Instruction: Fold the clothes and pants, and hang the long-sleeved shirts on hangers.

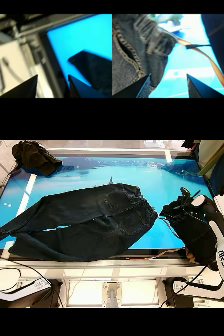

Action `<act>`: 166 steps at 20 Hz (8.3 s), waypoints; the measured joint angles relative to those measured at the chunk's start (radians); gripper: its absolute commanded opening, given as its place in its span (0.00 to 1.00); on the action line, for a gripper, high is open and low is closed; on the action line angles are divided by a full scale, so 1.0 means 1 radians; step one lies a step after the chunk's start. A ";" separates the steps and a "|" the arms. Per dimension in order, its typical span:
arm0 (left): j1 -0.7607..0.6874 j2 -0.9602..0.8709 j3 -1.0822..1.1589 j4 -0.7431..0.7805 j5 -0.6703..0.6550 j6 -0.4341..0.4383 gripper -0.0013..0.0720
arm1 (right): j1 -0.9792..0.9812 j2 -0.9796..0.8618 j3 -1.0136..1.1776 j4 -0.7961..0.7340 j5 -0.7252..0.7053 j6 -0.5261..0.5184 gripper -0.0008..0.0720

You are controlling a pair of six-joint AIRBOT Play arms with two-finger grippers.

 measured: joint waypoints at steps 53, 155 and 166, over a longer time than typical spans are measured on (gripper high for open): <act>0.565 -0.052 -0.882 -1.281 0.272 0.929 0.04 | -0.009 -0.014 -0.011 0.340 0.227 -0.286 0.68; -0.162 -0.236 -0.362 -1.048 0.453 0.258 0.04 | -0.460 0.526 -0.138 0.246 0.200 -0.135 0.57; -0.145 -0.190 -0.282 -1.070 0.386 0.315 0.04 | -0.412 0.526 -0.138 0.250 0.188 -0.135 0.57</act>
